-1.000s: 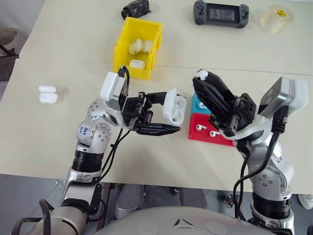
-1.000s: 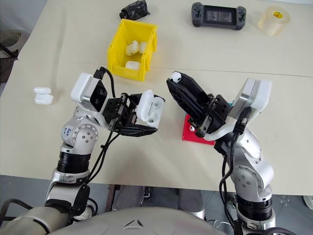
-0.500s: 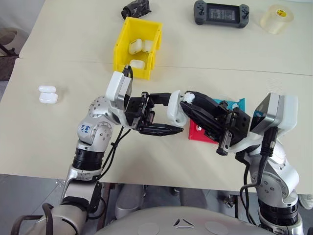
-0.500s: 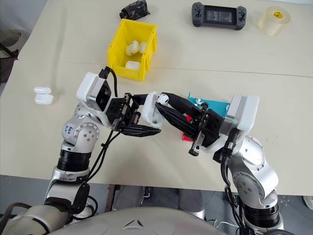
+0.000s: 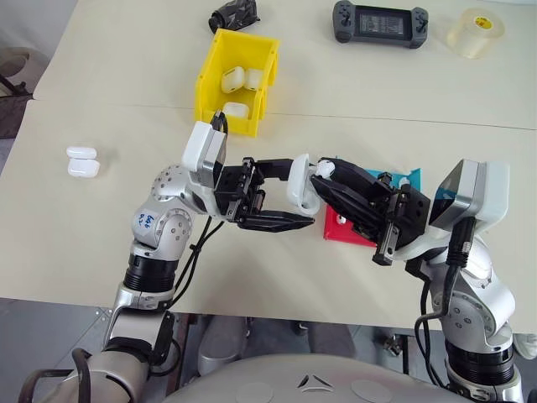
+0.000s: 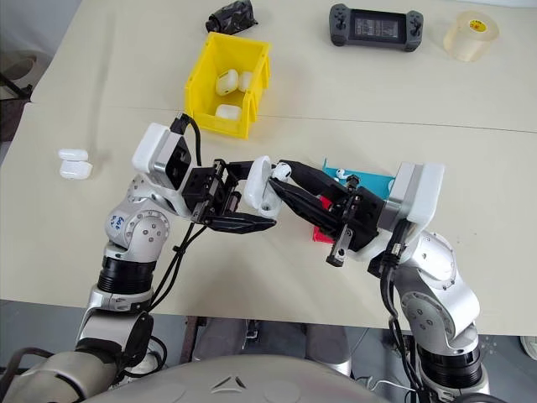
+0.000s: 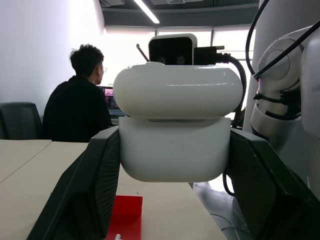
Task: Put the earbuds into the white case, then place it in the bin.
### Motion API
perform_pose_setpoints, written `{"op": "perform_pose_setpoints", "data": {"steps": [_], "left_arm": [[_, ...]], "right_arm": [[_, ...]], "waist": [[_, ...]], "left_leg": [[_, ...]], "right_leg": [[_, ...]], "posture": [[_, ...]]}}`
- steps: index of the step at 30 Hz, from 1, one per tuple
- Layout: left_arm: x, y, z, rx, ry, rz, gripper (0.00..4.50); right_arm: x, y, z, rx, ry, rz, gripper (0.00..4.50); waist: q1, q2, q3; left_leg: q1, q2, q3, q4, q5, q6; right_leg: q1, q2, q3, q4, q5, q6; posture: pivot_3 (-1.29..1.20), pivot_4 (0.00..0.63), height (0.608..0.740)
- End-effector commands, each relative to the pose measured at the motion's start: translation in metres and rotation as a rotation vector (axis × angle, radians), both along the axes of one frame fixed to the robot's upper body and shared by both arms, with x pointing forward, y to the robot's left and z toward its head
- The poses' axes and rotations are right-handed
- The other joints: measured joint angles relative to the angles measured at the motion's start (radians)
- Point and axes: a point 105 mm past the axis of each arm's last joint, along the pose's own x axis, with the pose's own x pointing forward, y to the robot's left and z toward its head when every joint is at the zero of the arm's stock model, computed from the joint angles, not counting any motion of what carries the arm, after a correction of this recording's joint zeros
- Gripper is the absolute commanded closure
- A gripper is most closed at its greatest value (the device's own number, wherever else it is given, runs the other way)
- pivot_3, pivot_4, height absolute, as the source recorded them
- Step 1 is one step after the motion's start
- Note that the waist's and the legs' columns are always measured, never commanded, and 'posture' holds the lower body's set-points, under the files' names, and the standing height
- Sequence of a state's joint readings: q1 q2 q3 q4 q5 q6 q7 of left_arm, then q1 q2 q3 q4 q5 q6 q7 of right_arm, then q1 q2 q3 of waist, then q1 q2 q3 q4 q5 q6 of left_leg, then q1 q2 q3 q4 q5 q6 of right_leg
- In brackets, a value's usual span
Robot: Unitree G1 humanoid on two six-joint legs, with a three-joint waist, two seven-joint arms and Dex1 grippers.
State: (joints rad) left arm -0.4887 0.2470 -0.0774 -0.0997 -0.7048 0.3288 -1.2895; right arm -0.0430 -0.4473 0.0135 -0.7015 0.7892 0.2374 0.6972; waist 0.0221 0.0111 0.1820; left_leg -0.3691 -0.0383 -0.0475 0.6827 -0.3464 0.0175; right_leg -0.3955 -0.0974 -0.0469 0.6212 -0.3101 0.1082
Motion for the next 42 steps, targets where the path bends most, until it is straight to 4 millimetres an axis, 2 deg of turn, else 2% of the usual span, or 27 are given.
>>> {"op": "perform_pose_setpoints", "data": {"steps": [1, 15, 27, 28, 31, 34, 40, 42], "left_arm": [[-0.012, -0.004, 0.016, -0.043, -0.058, -0.06, 1.7], [-0.015, -0.004, 0.01, -0.02, -0.071, -0.09, 1.7], [-0.014, -0.004, 0.008, -0.033, -0.08, -0.087, 1.7], [-0.013, -0.004, 0.008, -0.033, -0.08, -0.084, 1.7], [-0.01, -0.001, 0.006, -0.028, -0.074, -0.055, 1.7], [-0.006, 0.005, -0.002, -0.009, -0.07, -0.014, 1.7], [0.001, 0.018, -0.02, 0.03, -0.084, 0.069, 1.7], [0.0, 0.019, -0.022, 0.032, -0.094, 0.082, 1.7]], "right_arm": [[0.001, 0.005, -0.008, -0.059, 0.007, 0.012, 3.99], [0.002, 0.007, -0.011, -0.084, 0.041, 0.037, 3.99], [-0.001, 0.004, -0.011, -0.09, 0.051, 0.046, 0.04], [0.0, 0.003, -0.01, -0.09, 0.047, 0.039, 0.01], [-0.001, -0.006, -0.007, -0.082, 0.038, 0.009, 0.01], [-0.003, -0.027, -0.007, -0.11, 0.036, -0.054, 0.01], [-0.014, -0.081, -0.023, -0.25, 0.067, -0.224, 0.01], [-0.017, -0.103, -0.035, -0.32, 0.093, -0.291, 0.01]], "waist": [[0.0, 0.0, 0.0], [0.0, 0.0, 0.0], [0.0, 0.0, 0.0], [0.0, 0.0, 0.0], [0.001, 0.0, 0.0], [0.004, 0.0, 0.0], [0.004, 0.0, 0.0], [0.004, 0.0, 0.0]], "left_leg": [[0.0, 0.0, 0.0, 0.0, 0.0, 0.0], [0.0, 0.0, 0.0, 0.0, 0.0, 0.0], [0.0, 0.0, 0.0, 0.0, 0.0, 0.0], [0.0, 0.0, 0.0, 0.0, 0.0, 0.0], [0.0, 0.0, 0.0, 0.0, 0.0, 0.0], [0.0, 0.0, 0.0, 0.0, 0.0, 0.0], [0.0, 0.0, 0.0, 0.0, -0.001, 0.001], [0.0, 0.0, 0.0, 0.0, -0.001, 0.001]], "right_leg": [[0.0, 0.0, 0.0, 0.0, 0.0, 0.0], [0.0, 0.0, 0.0, 0.0, 0.0, 0.0], [0.0, 0.0, 0.0, 0.0, 0.0, 0.0], [0.0, 0.0, 0.0, 0.0, 0.0, 0.0], [0.0, 0.0, 0.0, 0.0, 0.0, 0.0], [0.0, -0.001, 0.0, 0.0, 0.0, 0.0], [0.001, -0.001, 0.0, -0.002, 0.0, 0.0], [0.002, 0.0, 0.0, -0.001, 0.0, 0.0]], "posture": [[0.0, 0.15, 0.74], [0.0, 0.15, 0.74], [0.0, 0.15, 0.74], [0.0, 0.15, 0.74], [0.0, 0.15, 0.74], [0.0, 0.15, 0.74], [0.0, 0.15, 0.74], [0.0, 0.15, 0.74]]}}
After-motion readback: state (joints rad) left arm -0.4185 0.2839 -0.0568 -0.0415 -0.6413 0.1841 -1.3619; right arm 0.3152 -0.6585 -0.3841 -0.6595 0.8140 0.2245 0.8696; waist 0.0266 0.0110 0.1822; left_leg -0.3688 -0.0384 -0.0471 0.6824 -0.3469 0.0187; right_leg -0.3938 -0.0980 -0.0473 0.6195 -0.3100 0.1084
